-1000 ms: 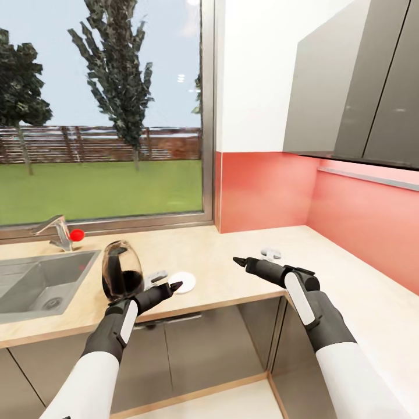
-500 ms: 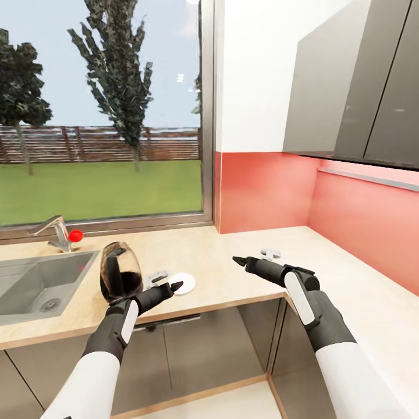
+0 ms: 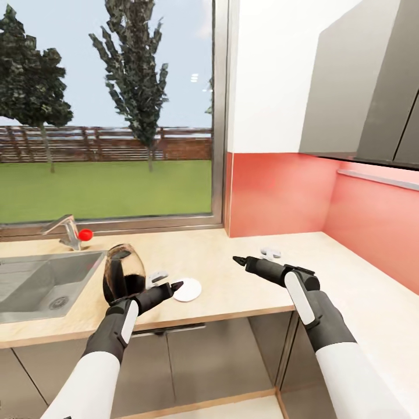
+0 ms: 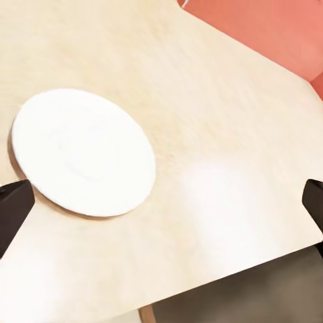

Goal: Set up a coffee station on the kitchen countertop: keep the coffee maker on the countertop, move the bottle of coffee from the kitchen shelf to the counter next to the coffee maker, place a paper coffee filter on top of the coffee maker, put the saucer next to the coffee maker with the coffee cup on the saucer, and place the electric kettle next to the coffee maker.

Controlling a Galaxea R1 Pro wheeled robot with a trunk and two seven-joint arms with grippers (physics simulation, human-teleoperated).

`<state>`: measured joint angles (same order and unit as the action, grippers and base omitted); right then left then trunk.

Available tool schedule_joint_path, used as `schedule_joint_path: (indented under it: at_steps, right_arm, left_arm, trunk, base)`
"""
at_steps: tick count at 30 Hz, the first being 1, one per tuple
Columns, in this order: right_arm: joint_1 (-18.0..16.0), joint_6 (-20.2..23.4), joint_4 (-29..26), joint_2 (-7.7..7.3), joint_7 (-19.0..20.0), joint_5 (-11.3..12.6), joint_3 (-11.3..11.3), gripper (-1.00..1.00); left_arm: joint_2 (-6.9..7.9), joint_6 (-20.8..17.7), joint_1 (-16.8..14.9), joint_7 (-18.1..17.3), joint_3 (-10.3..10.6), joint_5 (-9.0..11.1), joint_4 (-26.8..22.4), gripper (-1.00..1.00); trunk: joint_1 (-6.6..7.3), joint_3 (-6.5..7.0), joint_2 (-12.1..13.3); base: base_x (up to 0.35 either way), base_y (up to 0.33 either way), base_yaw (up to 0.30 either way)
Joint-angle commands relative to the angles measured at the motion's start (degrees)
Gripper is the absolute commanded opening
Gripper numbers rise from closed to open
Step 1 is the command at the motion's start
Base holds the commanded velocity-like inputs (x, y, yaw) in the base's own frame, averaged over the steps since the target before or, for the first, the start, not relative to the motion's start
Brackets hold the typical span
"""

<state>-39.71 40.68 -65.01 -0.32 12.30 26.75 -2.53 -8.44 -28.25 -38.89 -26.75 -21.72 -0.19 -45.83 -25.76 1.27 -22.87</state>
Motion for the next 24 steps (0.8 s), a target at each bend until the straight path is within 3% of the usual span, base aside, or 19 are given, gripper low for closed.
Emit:
schedule_joint_path:
  at_steps: [1, 9, 17, 24]
  right_arm:
    - [-0.02, 0.19, -0.03, -0.03, 0.15, -0.12, -0.02, 1.0]
    - [-0.02, 0.19, -0.03, -0.11, 0.16, -0.12, 0.04, 1.0]
    - [-0.02, 0.19, -0.03, -0.12, 0.18, -0.12, 0.07, 1.0]
    - [-0.02, 0.19, -0.03, -0.12, 0.18, -0.12, 0.07, 1.0]
  left_arm:
    - [-0.08, -0.49, -0.04, -0.32, -0.34, -0.01, -0.05, 1.0]
    - [-0.16, -0.44, -0.04, -0.32, -0.34, -0.03, -0.05, 1.0]
    - [-0.17, -0.4, -0.04, -0.32, -0.29, -0.03, -0.05, 1.0]
    - [-0.17, -0.4, -0.03, -0.32, -0.32, -0.03, -0.05, 1.0]
  trunk:
    - [-0.03, -0.03, -0.05]
    - [-0.03, -0.03, -0.05]
    - [-0.03, -0.03, -0.05]
    - [-0.03, -0.03, -0.05]
  base:
    - [0.013, -0.007, 0.041]
    - [0.039, -0.02, 0.021]
    - [0.197, -0.129, 0.189]
    - [0.051, -0.032, 0.045]
